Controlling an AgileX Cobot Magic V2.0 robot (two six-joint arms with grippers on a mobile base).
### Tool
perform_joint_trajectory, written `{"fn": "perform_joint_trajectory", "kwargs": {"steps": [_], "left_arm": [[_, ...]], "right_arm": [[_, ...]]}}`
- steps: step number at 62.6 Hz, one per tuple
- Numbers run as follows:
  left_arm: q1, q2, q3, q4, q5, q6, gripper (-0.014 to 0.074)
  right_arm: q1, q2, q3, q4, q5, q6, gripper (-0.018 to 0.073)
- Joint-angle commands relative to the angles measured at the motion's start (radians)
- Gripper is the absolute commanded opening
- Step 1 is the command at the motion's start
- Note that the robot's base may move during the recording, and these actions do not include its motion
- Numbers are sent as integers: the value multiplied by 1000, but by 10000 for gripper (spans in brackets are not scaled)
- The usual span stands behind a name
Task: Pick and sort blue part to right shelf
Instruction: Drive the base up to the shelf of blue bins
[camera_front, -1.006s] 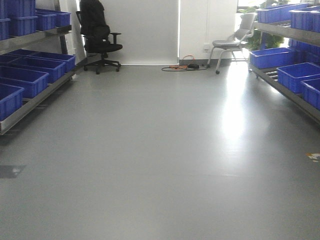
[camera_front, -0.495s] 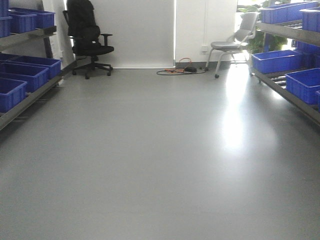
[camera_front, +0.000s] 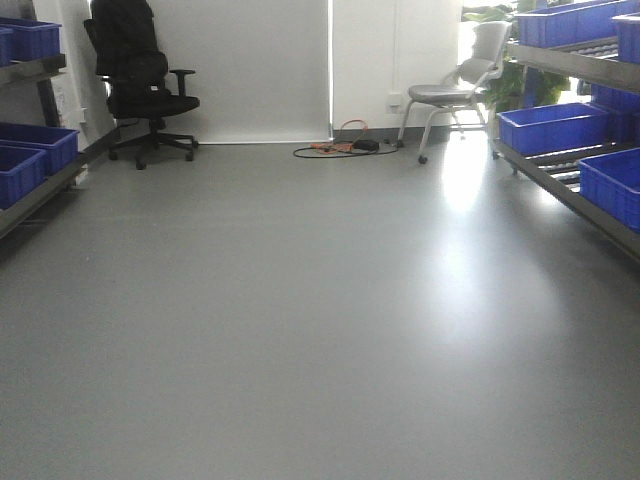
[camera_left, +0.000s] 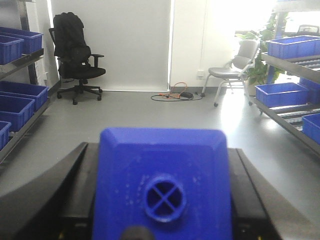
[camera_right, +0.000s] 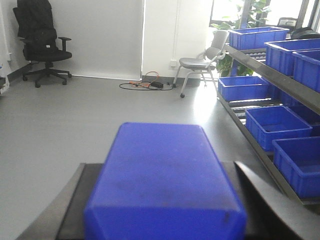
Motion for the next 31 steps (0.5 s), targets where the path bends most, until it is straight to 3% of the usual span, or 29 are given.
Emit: {"fn": "perform_joint_trajectory", "kwargs": {"steps": [1,31], "left_arm": [[-1,14,-26,-5,-82,0,293],[-1,16,-26,-5,-80,0,293]], "right_arm": [[-4,8,-28,-12,-92,-11,428],[-4,8,-28,-12,-92,-11,428]]}}
